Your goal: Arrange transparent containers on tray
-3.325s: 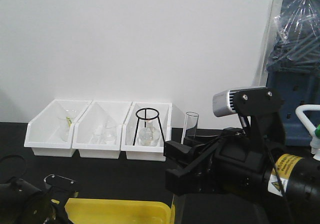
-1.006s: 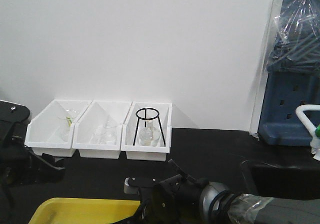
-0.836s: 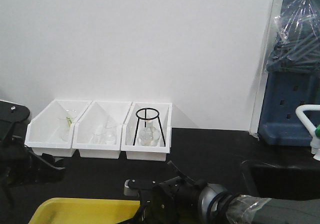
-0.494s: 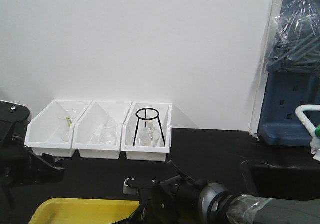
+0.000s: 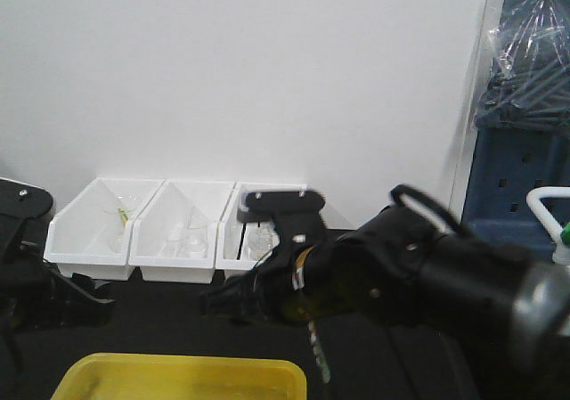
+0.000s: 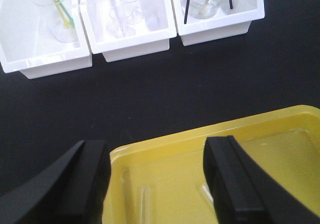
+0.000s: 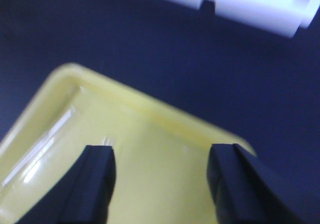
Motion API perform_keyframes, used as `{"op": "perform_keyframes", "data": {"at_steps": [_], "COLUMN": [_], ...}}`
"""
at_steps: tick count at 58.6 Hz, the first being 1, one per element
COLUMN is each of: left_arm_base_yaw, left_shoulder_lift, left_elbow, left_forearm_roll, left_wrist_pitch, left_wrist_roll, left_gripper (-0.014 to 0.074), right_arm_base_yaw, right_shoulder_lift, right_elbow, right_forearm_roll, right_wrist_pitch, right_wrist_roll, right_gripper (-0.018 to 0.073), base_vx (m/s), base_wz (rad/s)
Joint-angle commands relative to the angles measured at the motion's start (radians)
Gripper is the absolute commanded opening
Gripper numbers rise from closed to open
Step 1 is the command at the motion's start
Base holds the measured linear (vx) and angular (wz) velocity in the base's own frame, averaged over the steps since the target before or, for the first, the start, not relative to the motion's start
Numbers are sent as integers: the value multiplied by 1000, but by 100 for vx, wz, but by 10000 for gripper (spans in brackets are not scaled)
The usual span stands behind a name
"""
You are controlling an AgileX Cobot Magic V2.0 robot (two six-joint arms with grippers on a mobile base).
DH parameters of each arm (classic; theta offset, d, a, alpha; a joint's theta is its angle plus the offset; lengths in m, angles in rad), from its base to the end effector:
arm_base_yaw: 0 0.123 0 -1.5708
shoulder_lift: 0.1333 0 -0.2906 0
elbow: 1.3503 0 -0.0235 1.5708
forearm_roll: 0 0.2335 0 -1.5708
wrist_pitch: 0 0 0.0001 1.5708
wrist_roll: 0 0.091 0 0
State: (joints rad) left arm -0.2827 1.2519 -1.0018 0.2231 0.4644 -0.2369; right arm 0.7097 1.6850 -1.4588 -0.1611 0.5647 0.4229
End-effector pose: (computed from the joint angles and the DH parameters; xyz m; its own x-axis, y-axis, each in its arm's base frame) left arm 0.2468 -0.0623 0.3414 -0.5629 0.1254 -0.8170 0.1794 0.9834 0.0273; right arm 0.2896 0.2385 0.3373 -0.6369 -0.1760 -0.7506 -0.4372 0.8844 0.1636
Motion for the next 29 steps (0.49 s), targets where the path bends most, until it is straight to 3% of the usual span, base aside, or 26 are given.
{"op": "perform_keyframes", "data": {"at_steps": [1, 18, 29], "left_arm_base_yaw": [-5, -5, -5], "left_shoulder_lift": [-46, -220, -420], "left_elbow": [-28, -22, 104], "left_forearm_roll": [12, 12, 12], "left_wrist_pitch": [-73, -93, -284], "left_wrist_roll": [-4, -3, -2], "left_gripper": [486, 336, 177], "right_arm_base_yaw": [-1, -1, -1], "right_shoulder_lift": [-151, -358, -425], "right_elbow": [-26, -26, -26], "right_forearm_roll": [-108, -294, -373], "right_wrist_pitch": [-63, -63, -106], "right_wrist_roll": [-8, 0, -2], "right_gripper": [385, 284, 223], "base_vx": [0, 0, 0], "base_wz": [0, 0, 0]}}
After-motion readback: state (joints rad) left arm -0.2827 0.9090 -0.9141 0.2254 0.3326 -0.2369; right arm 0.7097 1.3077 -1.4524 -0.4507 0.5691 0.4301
